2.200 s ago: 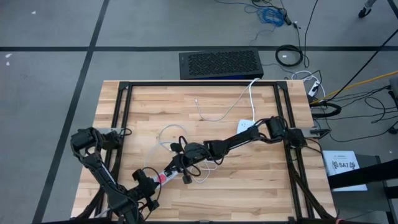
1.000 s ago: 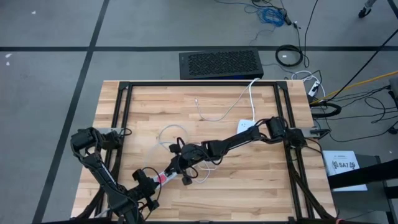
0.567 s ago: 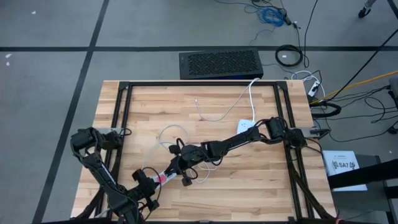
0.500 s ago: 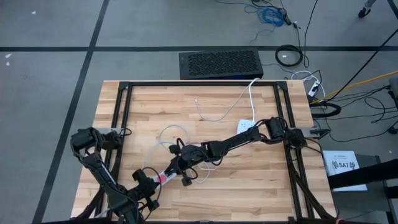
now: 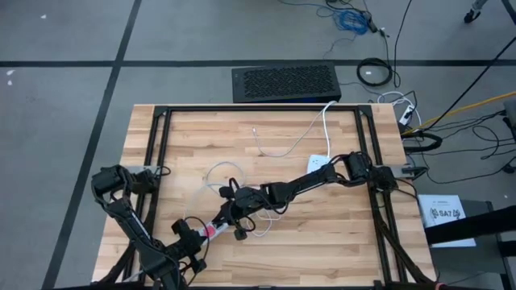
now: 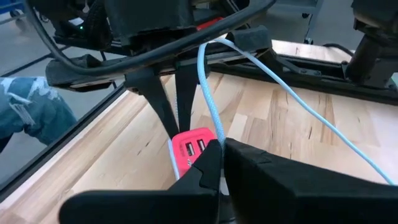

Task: Insert USB
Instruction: Insert the top left white charger cable into the pink adapter charger

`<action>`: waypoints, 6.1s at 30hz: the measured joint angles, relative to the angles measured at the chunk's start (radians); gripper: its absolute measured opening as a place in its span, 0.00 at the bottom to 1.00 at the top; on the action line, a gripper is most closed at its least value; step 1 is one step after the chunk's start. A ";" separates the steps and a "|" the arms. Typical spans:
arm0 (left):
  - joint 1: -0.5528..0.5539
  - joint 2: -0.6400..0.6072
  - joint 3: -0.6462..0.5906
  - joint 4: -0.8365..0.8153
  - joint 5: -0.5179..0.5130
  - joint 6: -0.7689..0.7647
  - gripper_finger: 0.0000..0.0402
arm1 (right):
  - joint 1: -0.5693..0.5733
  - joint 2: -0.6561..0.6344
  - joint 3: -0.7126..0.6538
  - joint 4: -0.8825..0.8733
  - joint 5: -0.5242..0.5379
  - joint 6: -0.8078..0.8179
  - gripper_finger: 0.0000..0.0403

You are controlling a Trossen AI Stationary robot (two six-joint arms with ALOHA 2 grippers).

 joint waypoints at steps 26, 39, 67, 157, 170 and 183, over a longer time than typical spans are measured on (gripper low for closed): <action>0.000 -0.016 0.000 0.004 0.010 0.000 0.00 | -0.003 -0.012 -0.002 0.011 0.001 0.019 0.00; 0.000 -0.035 0.000 0.000 -0.002 0.007 0.00 | -0.004 -0.050 -0.006 0.004 -0.001 0.013 0.00; -0.013 -0.053 0.032 -0.004 -0.105 0.009 0.00 | -0.025 -0.076 0.070 0.008 -0.033 -0.027 0.00; 0.119 -0.053 0.102 0.114 -0.467 0.466 0.31 | -0.099 -0.187 -0.327 0.451 -0.410 0.284 0.00; 0.107 -0.053 0.102 0.107 -0.460 1.123 0.31 | -0.099 -0.187 -0.326 0.453 -0.415 0.284 0.00; 0.139 -0.053 0.178 -0.161 -0.572 1.007 0.31 | -0.095 -0.187 -0.325 0.417 -0.421 0.284 0.00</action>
